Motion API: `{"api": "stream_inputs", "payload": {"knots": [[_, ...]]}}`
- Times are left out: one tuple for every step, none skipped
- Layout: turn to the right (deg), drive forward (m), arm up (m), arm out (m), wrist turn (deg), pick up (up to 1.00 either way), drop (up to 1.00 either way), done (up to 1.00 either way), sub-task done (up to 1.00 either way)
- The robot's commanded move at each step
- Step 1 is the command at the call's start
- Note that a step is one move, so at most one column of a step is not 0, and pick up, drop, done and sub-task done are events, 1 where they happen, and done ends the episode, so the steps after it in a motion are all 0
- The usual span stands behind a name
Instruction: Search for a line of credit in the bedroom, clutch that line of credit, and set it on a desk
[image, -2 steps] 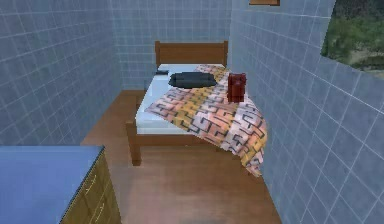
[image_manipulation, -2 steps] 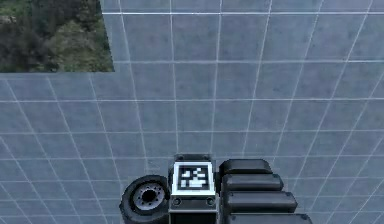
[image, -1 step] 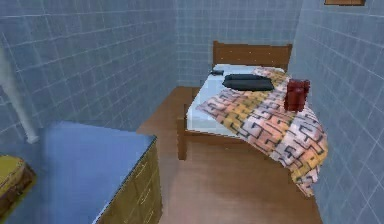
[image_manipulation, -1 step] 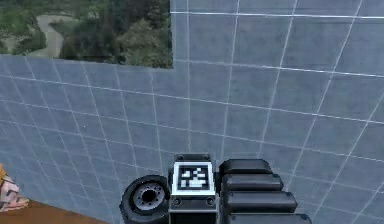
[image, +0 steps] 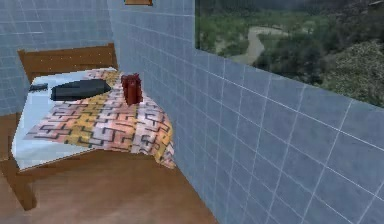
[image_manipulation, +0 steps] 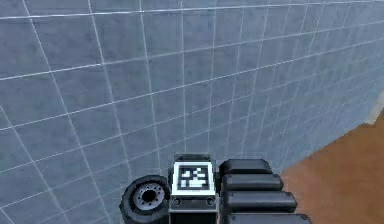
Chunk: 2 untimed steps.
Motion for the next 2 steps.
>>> {"api": "stream_inputs", "payload": {"knots": [[45.0,0.0,0.0,0.0,0.0,0.0,0.0,0.0,0.0],[42.0,0.0,0.0,0.0,0.0,0.0,0.0,0.0,0.0]]}}
